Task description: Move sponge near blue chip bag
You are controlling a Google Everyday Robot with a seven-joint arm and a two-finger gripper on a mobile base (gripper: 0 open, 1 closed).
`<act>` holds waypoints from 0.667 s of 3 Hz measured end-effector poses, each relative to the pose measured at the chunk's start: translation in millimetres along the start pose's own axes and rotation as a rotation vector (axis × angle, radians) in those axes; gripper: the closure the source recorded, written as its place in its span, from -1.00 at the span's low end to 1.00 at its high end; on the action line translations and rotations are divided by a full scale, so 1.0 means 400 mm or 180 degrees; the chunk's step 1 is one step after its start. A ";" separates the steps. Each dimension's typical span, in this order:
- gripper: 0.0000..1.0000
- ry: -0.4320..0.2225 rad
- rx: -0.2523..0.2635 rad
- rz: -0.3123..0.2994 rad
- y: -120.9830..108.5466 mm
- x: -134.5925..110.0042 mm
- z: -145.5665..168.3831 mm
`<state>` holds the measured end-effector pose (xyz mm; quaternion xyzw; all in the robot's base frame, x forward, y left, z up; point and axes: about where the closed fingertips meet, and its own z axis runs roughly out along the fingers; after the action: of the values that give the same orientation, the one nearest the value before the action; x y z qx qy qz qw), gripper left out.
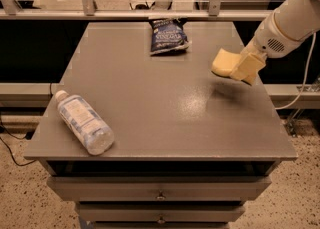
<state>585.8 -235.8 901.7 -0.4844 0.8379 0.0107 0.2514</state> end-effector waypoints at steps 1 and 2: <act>1.00 -0.0124 0.0111 0.0050 -0.065 -0.043 0.038; 1.00 -0.0230 0.0153 0.0066 -0.142 -0.105 0.094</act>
Offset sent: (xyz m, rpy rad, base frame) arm 0.1377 0.0247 0.0042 0.0800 -0.1184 -0.0263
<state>664.6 -222.1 899.9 -0.4688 0.8332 0.0106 0.2929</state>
